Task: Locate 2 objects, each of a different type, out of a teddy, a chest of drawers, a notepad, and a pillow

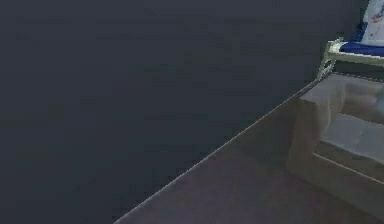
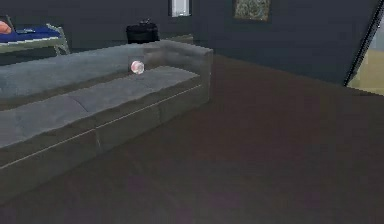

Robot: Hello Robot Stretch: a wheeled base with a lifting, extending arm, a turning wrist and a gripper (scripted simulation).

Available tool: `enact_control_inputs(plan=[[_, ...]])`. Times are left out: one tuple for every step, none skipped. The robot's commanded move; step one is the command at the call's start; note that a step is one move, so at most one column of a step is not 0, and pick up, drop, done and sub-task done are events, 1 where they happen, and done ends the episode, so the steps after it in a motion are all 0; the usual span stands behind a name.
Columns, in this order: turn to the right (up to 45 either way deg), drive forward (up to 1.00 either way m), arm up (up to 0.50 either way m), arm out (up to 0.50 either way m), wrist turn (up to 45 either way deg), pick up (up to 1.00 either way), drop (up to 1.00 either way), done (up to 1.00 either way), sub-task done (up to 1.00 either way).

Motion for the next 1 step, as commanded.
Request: enact_control_inputs(plan=[[45.0,0.0,0.0,0.0,0.0,0.0,0.0,0.0,0.0]])
